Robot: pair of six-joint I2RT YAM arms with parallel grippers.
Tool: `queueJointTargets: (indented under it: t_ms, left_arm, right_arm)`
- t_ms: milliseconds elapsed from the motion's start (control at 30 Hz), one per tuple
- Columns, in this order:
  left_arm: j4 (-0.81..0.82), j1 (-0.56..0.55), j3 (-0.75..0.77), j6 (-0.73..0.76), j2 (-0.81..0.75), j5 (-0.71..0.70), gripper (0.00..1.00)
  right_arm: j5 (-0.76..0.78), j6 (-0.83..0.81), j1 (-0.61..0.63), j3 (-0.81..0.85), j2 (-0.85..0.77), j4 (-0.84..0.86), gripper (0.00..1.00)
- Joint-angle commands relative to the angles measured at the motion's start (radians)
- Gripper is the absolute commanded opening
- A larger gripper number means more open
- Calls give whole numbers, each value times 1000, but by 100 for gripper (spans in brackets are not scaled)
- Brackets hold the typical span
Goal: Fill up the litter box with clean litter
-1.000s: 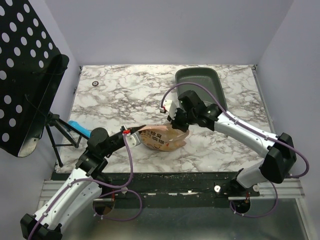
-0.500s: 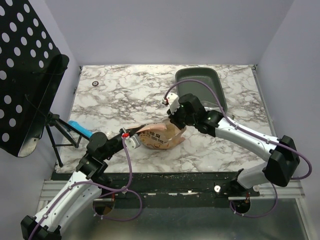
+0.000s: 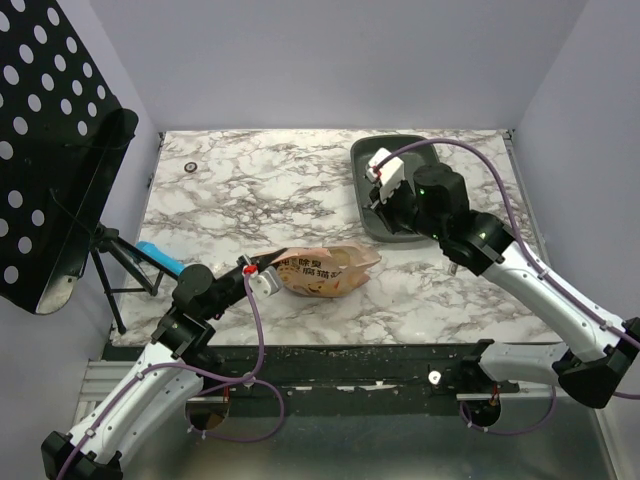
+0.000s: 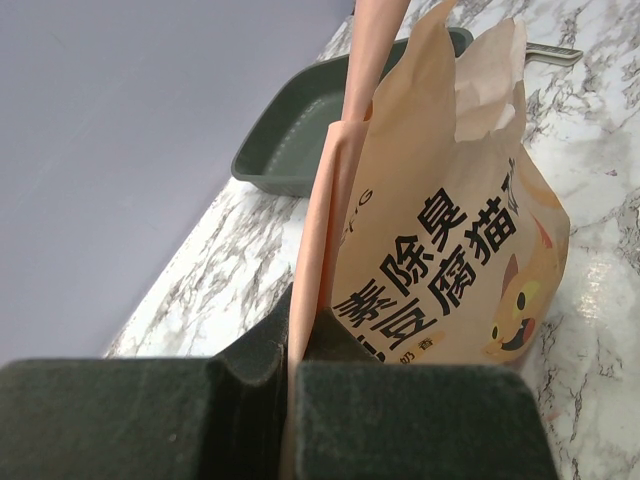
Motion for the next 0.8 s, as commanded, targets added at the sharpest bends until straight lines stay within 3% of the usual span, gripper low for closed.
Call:
queueJointTargets:
  t_ms: [0, 367, 767]
  left_arm:
    - [142, -2, 39, 9, -32, -33, 2]
    - [145, 0, 41, 6, -24, -31, 2]
    - [151, -2, 41, -4, -27, -28, 2]
  right_arm:
    - [-170, -32, 2, 24, 38, -113, 0]
    - [-396, -34, 10, 3, 132, -170, 0]
    - [-443, -38, 28, -37, 228, -163, 0]
